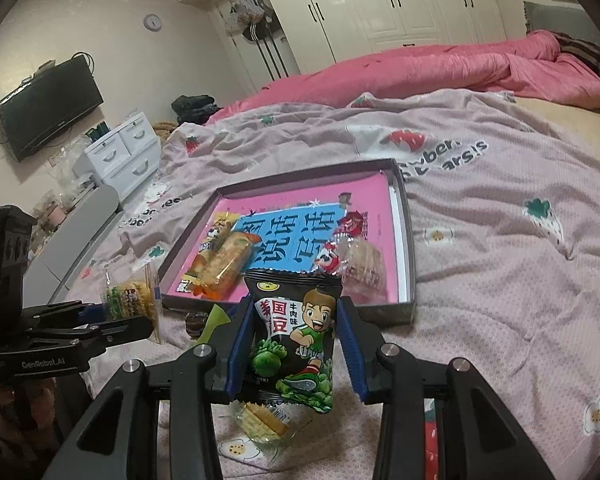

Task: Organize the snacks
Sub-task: 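Grasp the green-printed pastry pack with the left tool while the right tool grasps the green bean snack bag, then carry the pastry pack and green bean bag over the tray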

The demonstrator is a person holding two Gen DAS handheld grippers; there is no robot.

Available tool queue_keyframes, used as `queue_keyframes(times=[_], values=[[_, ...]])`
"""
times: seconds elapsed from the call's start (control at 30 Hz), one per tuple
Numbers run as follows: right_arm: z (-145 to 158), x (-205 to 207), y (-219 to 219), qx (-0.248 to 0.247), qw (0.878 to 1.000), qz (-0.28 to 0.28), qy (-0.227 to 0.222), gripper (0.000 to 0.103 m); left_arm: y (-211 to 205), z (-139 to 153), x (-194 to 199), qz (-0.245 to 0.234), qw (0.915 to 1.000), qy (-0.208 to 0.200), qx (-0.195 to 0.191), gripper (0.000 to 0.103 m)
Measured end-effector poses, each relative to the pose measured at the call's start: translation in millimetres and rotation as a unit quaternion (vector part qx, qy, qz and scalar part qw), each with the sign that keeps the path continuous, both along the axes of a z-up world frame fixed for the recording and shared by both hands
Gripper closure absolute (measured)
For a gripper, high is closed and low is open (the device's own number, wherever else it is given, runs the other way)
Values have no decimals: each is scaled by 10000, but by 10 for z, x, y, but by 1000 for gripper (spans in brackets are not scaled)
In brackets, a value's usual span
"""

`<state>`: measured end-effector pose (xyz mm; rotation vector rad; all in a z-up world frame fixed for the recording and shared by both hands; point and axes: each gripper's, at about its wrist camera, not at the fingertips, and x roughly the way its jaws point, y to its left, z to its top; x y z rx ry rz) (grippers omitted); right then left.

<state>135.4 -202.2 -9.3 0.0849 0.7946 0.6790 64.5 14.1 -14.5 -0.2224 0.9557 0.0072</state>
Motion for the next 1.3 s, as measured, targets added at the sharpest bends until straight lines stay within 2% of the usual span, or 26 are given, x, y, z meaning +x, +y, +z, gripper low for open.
queue_keyframes(times=[0.7,1.3], values=[[125,195,21,370,9990,38,-231,62,70,200,295,157,9992,-356,58,52],[145,407,119,579,9978,143,-285,62,49,131,601,161,9992,-346,102,52]])
